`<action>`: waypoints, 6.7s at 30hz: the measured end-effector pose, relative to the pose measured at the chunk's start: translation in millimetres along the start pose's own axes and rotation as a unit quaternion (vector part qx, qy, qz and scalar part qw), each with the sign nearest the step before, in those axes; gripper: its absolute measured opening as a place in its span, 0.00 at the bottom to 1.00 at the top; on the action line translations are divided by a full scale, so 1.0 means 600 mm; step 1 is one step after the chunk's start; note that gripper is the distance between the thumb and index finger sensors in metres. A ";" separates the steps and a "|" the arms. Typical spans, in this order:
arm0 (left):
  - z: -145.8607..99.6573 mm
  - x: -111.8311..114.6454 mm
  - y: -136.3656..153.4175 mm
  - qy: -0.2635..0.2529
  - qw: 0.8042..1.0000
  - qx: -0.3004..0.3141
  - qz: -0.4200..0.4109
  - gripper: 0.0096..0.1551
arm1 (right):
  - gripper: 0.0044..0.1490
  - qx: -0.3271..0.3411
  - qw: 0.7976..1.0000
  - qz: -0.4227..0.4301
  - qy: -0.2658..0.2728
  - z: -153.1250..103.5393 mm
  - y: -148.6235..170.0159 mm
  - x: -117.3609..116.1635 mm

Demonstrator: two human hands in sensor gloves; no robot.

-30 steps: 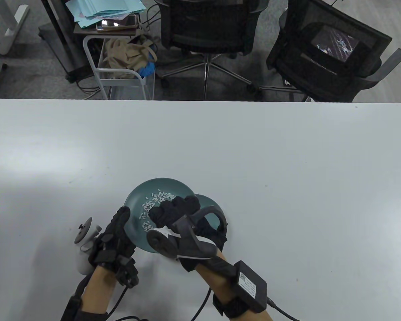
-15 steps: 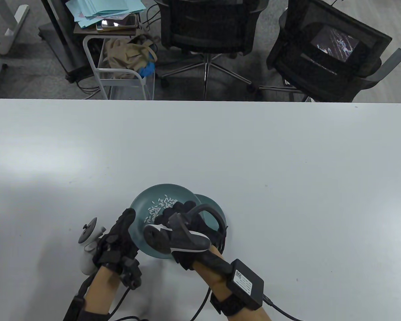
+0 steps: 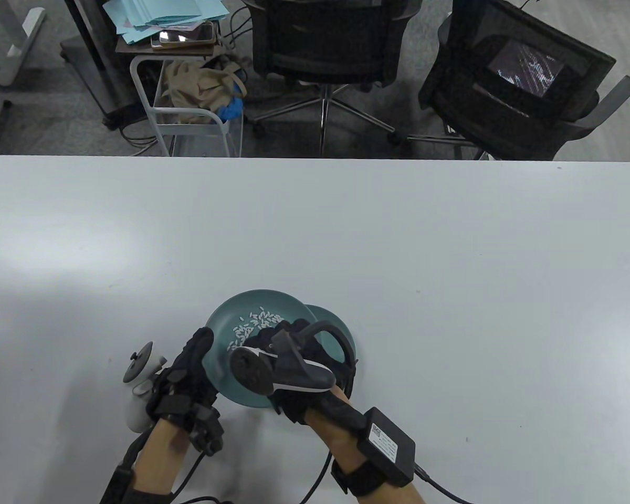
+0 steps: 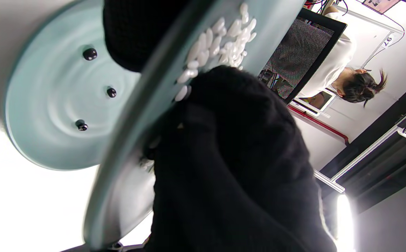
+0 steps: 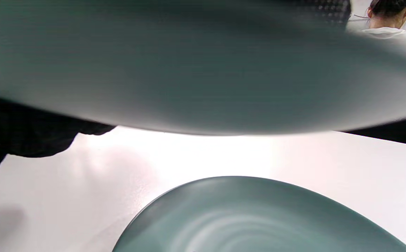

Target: Pick coffee beans with hand pinch into plate

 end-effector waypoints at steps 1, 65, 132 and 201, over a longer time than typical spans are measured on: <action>0.000 0.001 -0.001 0.001 1.000 0.000 -0.001 0.36 | 0.24 0.001 1.000 0.000 0.002 0.000 0.001 0.000; -0.014 -0.053 -0.030 -0.062 0.994 0.049 -0.080 0.37 | 0.21 -0.028 0.995 0.018 0.092 -0.063 0.084 -0.011; 0.003 0.010 0.004 0.022 0.999 -0.010 -0.022 0.36 | 0.24 -0.063 0.998 -0.008 -0.009 -0.014 0.057 0.014; -0.008 -0.036 -0.027 -0.029 0.997 0.047 -0.050 0.35 | 0.23 -0.169 0.963 0.013 0.212 -0.087 0.138 0.039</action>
Point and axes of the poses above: the tracker on the back of each hand, its own y axis roughly to the little-finger side, its own z axis roughly from the wrist to the fingertips, x = y × z, the point moved 1 cm from there along z, roughly from the wrist to the fingertips, and after that the axes turned 13 degrees about x, right-handed, at the moved point
